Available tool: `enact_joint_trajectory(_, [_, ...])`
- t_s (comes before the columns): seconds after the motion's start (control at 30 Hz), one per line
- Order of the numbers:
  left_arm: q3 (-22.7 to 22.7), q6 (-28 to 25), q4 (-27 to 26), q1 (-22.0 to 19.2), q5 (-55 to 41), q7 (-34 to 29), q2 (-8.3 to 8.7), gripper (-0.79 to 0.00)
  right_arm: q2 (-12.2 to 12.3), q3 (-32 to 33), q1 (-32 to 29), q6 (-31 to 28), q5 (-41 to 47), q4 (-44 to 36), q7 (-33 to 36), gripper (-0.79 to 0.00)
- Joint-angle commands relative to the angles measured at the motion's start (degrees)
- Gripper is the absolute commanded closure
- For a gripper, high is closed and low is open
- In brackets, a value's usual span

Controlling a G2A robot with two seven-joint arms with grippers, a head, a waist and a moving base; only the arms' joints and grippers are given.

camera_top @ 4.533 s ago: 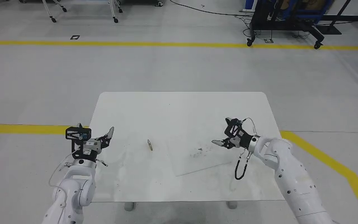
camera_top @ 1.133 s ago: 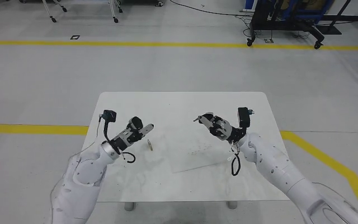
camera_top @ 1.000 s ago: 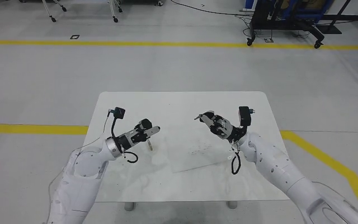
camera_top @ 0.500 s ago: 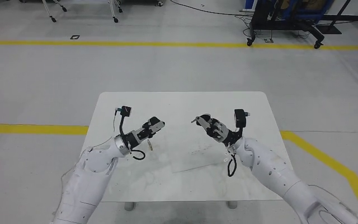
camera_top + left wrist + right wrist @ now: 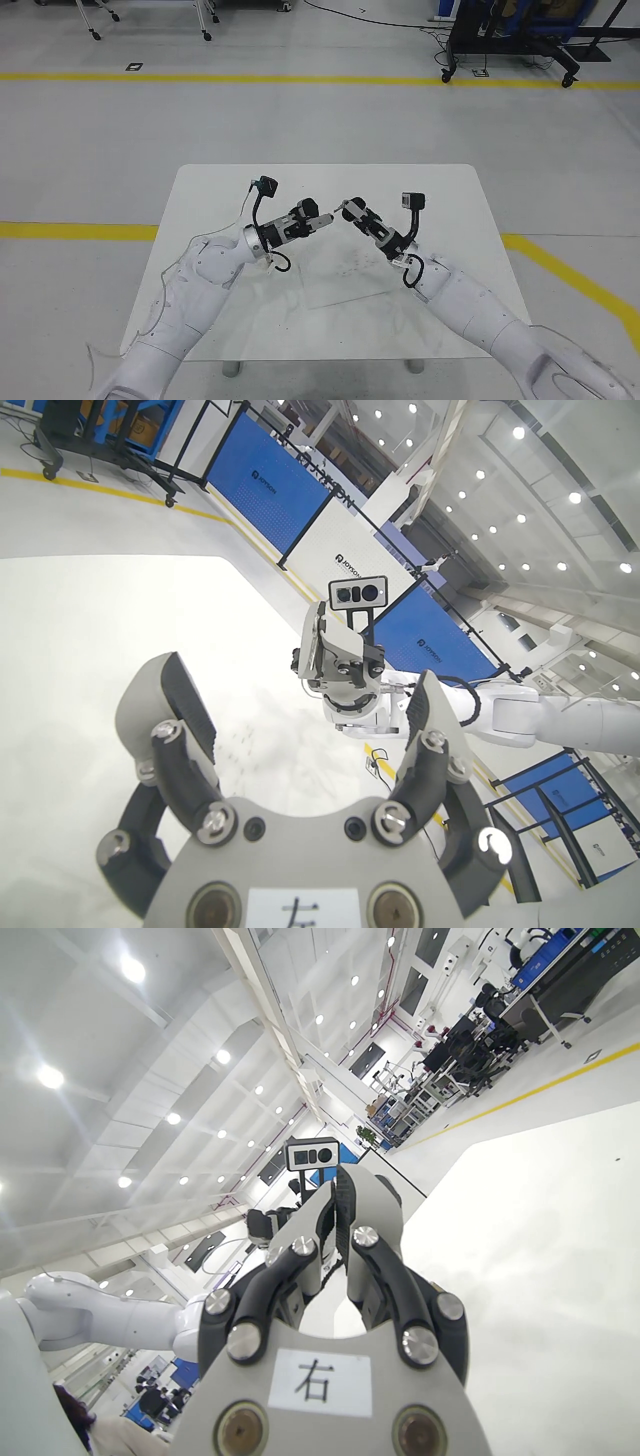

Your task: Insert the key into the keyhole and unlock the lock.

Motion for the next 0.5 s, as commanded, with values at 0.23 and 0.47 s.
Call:
enact_joint_trajectory(0.23, [1.38, -2.67, 4.29, -2.87, -4.6, -3.17, -0.53, -0.28, -2.04, 1.39, 1.35, 4.02, -1.71, 2.36, 2.11, 0.0])
enact_joint_trajectory(0.47, [2.01, -2.65, 6.47, -4.35, -5.43, -4.12, -0.78, -0.268, -3.51, 2.4, 1.38, 4.27, -1.81, 3.11, 3.51, 0.0])
